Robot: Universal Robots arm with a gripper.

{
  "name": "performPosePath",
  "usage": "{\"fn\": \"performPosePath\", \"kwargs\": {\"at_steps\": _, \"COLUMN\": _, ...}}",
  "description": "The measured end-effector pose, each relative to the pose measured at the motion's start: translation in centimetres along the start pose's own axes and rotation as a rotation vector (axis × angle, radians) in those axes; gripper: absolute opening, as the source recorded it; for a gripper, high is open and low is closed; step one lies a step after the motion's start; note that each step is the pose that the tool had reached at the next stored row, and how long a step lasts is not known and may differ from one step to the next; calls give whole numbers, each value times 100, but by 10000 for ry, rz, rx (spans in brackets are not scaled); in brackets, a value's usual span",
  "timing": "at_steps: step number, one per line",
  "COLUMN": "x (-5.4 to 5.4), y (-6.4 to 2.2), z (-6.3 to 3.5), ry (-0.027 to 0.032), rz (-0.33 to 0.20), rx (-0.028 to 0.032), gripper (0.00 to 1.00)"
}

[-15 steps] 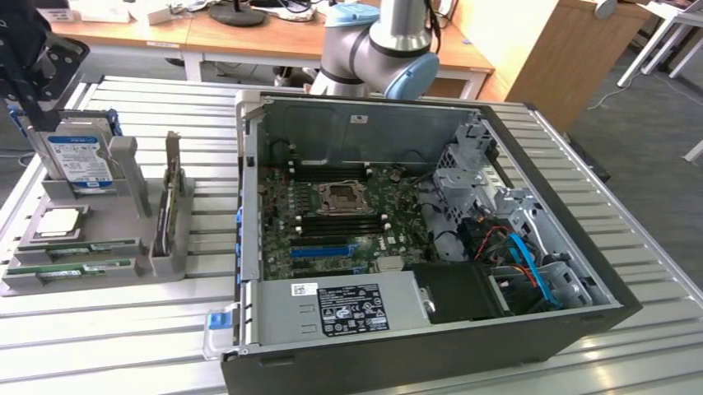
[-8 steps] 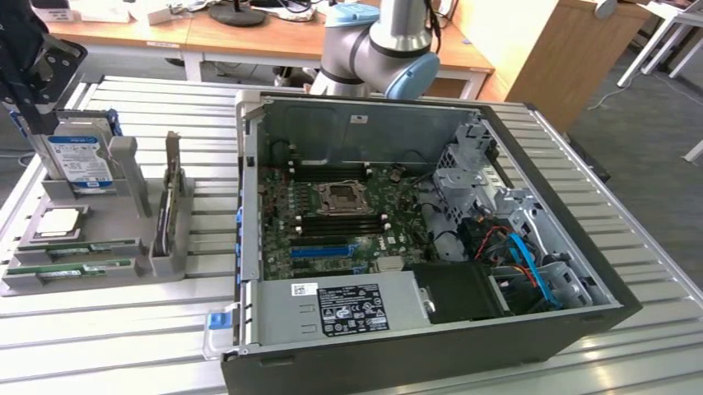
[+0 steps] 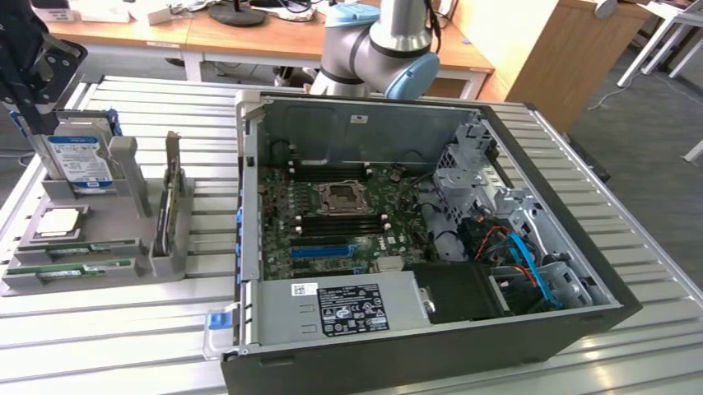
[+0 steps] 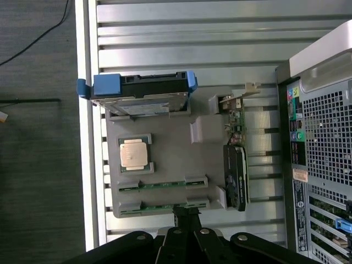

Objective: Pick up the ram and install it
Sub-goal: 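Pick up the ram and move it above insertion slot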

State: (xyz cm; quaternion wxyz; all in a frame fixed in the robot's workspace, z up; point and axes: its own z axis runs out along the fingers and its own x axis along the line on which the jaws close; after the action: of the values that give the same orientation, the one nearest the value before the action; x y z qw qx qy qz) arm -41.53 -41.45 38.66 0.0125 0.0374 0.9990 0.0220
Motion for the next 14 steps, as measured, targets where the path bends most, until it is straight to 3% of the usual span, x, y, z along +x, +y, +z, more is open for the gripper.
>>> {"fn": "performPosePath", "kwargs": {"at_steps": 7, "x": 0, "y": 0, "z": 0, "ry": 2, "rz": -52, "rx": -1, "gripper": 11}}
{"fn": "performPosePath", "kwargs": {"at_steps": 14, "x": 0, "y": 0, "z": 1, "ry": 35, "rz": -788, "rx": -14, "gripper": 11}}
